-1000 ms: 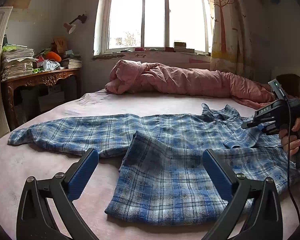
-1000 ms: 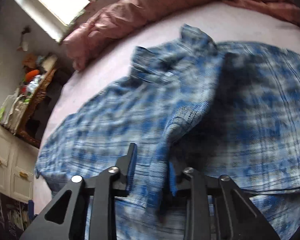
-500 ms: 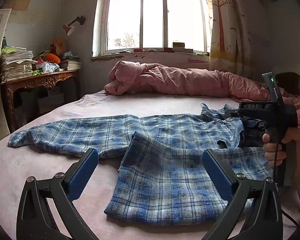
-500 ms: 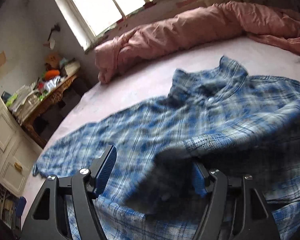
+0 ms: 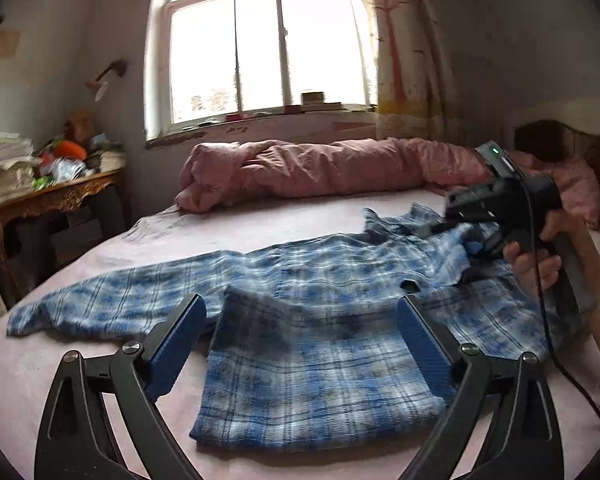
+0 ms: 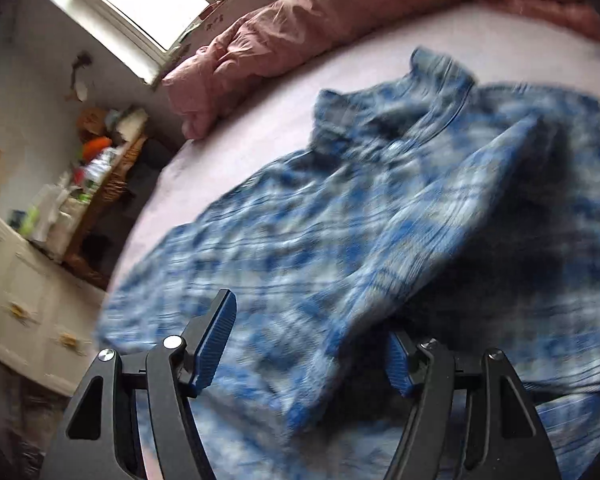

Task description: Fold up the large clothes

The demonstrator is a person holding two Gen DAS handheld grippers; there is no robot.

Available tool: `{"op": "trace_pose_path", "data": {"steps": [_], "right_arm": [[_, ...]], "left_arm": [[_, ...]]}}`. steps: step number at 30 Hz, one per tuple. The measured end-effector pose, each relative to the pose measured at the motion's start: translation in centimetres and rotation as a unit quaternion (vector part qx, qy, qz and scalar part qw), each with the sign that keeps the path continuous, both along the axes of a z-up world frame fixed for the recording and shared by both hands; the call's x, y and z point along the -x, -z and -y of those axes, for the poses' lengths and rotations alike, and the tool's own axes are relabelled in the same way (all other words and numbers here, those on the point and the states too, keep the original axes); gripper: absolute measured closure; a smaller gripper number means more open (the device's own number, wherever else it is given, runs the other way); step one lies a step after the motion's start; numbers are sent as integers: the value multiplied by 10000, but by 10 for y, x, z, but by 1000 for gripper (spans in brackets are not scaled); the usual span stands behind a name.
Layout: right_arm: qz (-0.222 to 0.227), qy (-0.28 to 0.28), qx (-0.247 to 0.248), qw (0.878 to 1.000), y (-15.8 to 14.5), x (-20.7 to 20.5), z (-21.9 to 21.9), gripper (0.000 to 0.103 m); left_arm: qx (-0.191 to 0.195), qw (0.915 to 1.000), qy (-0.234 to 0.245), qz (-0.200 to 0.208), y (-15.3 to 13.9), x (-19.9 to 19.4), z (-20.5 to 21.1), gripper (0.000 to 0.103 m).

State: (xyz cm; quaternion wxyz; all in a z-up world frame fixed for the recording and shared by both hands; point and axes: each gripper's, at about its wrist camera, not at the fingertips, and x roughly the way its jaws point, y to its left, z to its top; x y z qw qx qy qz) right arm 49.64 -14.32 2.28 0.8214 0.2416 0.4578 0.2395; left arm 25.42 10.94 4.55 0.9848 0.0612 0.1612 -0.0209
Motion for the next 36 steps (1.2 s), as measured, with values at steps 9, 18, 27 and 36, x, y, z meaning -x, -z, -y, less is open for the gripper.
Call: {"op": "trace_pose_path", "data": {"steps": [9, 18, 27, 36], "right_arm": [[114, -104, -1175, 9929, -19, 6, 28, 39], [157, 166, -1626, 9864, -19, 0, 65, 52], [302, 565, 189, 9978, -28, -1, 56, 52], [-196, 341, 1357, 9900, 13, -14, 24, 52]], "left_arm": [[503, 9606, 2000, -1863, -6, -118, 114, 29], [553, 9717, 649, -2203, 22, -210, 131, 89], [319, 9843, -197, -1727, -6, -249, 95, 100], [873, 9848, 8, -1500, -23, -197, 43, 95]]}}
